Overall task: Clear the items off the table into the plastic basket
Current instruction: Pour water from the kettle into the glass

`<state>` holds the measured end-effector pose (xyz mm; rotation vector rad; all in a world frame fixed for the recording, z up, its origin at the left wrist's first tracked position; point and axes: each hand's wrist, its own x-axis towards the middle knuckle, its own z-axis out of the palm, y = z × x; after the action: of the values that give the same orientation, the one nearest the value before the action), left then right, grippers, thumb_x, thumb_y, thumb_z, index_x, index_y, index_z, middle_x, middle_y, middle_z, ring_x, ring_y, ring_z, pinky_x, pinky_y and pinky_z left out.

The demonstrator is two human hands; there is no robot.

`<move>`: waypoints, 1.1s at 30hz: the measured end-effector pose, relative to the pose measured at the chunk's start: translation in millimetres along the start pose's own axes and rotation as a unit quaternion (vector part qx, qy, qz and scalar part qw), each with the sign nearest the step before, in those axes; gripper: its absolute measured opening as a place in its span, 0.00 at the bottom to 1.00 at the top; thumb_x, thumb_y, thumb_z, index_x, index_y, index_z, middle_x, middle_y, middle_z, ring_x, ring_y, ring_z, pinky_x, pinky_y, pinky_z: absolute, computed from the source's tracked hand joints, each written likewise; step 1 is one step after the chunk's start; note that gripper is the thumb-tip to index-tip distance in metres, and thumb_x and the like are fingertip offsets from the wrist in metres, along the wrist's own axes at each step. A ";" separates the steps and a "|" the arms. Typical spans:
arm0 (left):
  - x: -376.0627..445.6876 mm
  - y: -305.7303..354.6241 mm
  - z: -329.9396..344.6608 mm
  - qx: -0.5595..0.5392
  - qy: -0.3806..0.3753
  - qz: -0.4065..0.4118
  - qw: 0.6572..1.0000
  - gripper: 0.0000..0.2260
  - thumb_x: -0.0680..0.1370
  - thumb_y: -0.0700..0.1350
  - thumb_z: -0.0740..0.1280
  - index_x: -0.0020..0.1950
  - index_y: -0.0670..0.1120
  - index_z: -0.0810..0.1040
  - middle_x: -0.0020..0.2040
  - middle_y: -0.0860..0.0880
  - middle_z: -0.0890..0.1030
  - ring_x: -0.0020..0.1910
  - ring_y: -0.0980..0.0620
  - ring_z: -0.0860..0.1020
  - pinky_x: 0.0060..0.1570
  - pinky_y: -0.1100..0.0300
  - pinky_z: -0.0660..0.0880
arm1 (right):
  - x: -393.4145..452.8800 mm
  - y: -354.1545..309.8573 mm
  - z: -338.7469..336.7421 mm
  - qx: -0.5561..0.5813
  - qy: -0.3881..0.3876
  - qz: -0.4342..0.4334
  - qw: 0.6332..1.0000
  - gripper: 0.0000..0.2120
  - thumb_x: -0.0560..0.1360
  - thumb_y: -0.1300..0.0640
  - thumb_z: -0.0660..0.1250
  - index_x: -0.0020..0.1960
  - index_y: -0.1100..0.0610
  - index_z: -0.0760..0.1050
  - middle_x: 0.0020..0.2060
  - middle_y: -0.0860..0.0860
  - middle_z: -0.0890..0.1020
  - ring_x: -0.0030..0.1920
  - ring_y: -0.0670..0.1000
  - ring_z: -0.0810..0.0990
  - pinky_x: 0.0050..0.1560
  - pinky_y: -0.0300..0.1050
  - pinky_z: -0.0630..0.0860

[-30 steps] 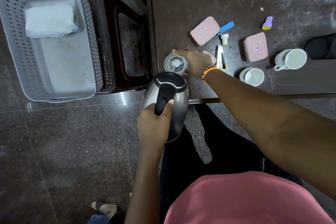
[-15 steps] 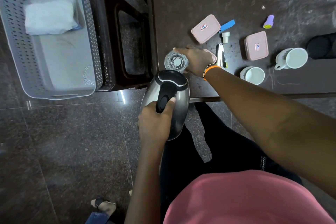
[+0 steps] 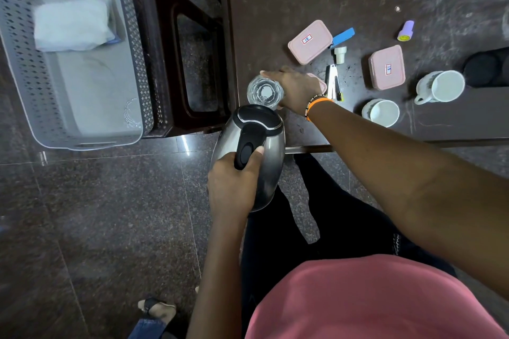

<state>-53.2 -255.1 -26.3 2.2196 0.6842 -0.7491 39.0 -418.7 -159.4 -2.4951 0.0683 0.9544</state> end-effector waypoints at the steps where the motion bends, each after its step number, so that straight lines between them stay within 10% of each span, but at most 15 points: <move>1: 0.2 -0.2 0.2 -0.001 0.000 -0.001 1.000 0.20 0.71 0.58 0.68 0.30 0.43 0.73 0.28 0.47 0.77 0.32 0.47 0.78 0.31 0.60 0.70 | 0.1 -0.2 0.0 0.001 0.000 0.000 1.000 0.32 0.71 0.54 0.69 0.72 0.42 0.61 0.64 0.54 0.73 0.60 0.61 0.78 0.59 0.56 0.76; 33: 3.1 5.1 -2.9 0.001 -0.007 -0.005 1.000 0.20 0.72 0.59 0.67 0.30 0.44 0.74 0.31 0.45 0.80 0.34 0.46 0.79 0.36 0.57 0.72 | -1.9 -0.4 0.7 0.005 0.004 0.000 1.000 0.33 0.71 0.55 0.69 0.72 0.42 0.61 0.65 0.54 0.72 0.62 0.61 0.77 0.60 0.56 0.76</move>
<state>-46.8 -255.4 -24.5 2.2132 0.6878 -0.7701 37.2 -418.2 -158.4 -2.4896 0.0770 0.9410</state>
